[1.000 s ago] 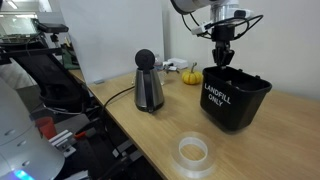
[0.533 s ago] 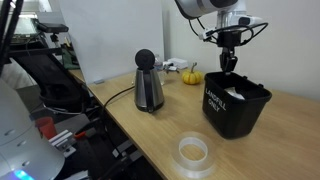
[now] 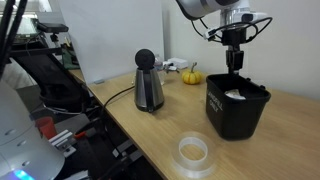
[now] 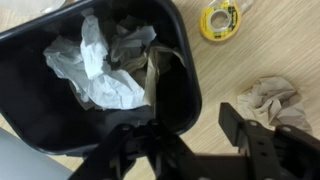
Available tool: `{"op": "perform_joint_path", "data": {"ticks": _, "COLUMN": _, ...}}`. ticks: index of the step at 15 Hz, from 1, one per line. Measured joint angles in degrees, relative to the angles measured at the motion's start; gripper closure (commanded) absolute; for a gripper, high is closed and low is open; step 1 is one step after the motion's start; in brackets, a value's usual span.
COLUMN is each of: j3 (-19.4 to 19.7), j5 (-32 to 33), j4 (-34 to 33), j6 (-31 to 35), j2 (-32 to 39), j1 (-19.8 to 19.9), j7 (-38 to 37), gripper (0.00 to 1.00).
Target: Place the black bin next to the tape
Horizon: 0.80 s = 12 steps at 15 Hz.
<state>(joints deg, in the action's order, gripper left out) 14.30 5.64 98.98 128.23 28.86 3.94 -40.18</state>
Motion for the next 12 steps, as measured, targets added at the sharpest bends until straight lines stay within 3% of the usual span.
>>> {"op": "perform_joint_path", "data": {"ticks": 2, "j3": 0.49, "j5": 2.76, "j4": 0.01, "j6": 2.03, "j2": -0.41, "j1": -0.51, "j7": -0.53, "gripper": 0.0}}
{"op": "perform_joint_path", "data": {"ticks": 8, "j3": 1.29, "j5": 8.23, "j4": 1.2, "j6": 7.48, "j2": -3.7, "j1": -1.74, "j7": -1.04, "gripper": 0.0}}
{"op": "perform_joint_path", "data": {"ticks": 12, "j3": 0.93, "j5": 8.24, "j4": 4.56, "j6": 15.21, "j2": -7.62, "j1": -1.71, "j7": 4.98, "gripper": 0.0}}
